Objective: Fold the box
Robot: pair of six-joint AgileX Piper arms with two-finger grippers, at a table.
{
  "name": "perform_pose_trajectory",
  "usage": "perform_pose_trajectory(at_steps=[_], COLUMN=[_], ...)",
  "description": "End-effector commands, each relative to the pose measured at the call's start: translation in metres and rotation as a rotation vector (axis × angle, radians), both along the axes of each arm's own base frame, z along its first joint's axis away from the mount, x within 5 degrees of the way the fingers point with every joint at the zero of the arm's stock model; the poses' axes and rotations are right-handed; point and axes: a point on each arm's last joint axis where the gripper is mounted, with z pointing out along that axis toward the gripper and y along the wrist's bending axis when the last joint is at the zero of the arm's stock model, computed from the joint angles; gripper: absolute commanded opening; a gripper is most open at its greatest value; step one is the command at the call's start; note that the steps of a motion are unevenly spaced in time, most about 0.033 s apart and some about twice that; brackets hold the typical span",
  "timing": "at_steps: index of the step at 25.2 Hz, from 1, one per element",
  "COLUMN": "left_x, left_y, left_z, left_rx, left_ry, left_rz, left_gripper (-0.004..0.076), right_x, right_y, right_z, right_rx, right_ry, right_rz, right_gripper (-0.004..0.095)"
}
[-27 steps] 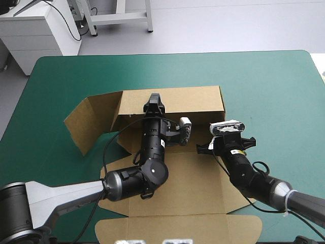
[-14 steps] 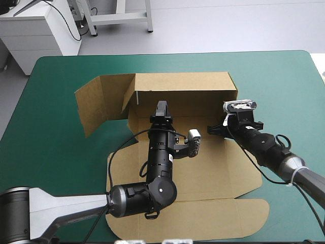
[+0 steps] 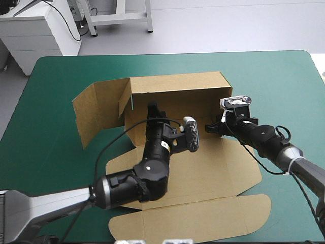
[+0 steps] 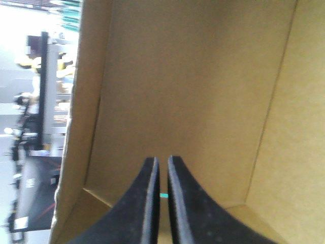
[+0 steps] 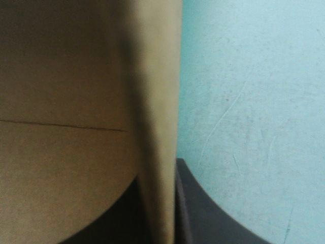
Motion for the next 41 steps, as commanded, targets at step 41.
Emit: perform_pose_trajectory(at_steps=[41], left_x=[0.054], left_y=[0.374], left_z=[0.005], left_rx=[-1.852], left_ry=[0.385], left_rz=[0.805], left_gripper=[-0.0008], right_x=[0.027], right_y=[-0.015], right_z=[0.085], right_rx=[0.014], right_ry=[0.196], right_rz=[0.015], right_gripper=[-0.0012])
